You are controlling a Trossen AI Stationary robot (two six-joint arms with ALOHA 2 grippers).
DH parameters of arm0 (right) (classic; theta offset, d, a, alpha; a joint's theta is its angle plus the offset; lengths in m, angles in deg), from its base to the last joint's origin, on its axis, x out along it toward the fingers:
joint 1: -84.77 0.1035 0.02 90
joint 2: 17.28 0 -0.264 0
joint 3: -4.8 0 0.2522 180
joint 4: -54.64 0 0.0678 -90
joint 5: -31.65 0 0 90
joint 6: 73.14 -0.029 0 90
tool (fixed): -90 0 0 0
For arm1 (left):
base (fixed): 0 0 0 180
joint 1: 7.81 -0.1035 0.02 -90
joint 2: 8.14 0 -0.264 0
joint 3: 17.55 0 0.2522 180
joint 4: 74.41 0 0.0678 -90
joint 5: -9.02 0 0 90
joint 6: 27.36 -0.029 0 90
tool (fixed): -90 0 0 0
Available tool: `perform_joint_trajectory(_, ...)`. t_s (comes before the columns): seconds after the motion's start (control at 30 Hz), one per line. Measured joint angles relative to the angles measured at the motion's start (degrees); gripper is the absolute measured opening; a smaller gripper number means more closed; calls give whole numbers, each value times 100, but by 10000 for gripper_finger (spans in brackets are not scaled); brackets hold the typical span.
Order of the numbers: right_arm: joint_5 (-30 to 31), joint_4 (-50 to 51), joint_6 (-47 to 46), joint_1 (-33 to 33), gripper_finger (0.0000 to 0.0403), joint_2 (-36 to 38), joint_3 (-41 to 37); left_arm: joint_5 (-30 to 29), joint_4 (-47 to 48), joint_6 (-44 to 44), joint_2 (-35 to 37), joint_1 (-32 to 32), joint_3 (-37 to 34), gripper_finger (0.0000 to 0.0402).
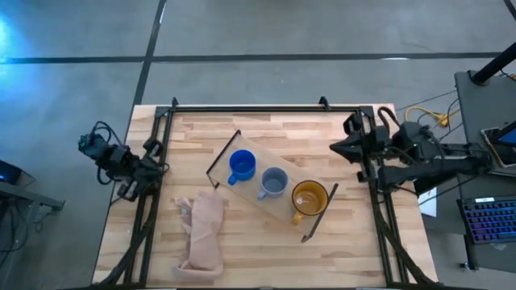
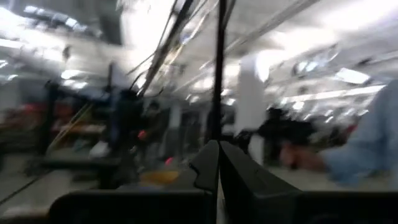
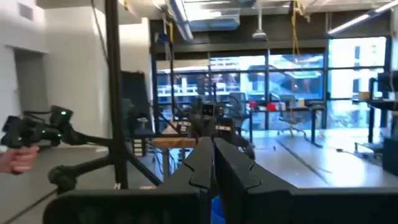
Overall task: Stack small to large cups/mugs on shelf
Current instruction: Return to Home Position
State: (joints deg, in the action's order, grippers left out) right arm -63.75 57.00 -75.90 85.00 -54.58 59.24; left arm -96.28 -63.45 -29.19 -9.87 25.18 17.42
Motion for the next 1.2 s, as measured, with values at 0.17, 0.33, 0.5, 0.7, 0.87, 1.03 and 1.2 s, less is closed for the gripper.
perform_joint_trajectory(0.17,-74,79,48,-314,9,241,-27,1362,-1596,-101,-117,0,-167,0)
perform_joint_trajectory(0.33,-92,123,335,-328,9,548,37,1625,-1561,-444,-515,0,351,0)
perform_joint_trajectory(0.5,-55,643,413,-331,9,986,113,1004,-1262,-665,-1408,2,901,0)
perform_joint_trajectory(0.7,-53,1027,449,-331,9,1425,121,663,-1200,-662,-2165,7,1449,0)
perform_joint_trajectory(0.87,-50,1139,432,-328,9,1762,121,1317,-1379,-846,-2047,13,2170,0)
perform_joint_trajectory(1.03,-51,1167,215,-328,9,2091,121,1719,-1119,-1480,-1854,13,3170,0)
perform_joint_trajectory(1.2,-51,1160,-66,-328,9,2560,123,1718,-73,-2015,-1697,9,3969,0)
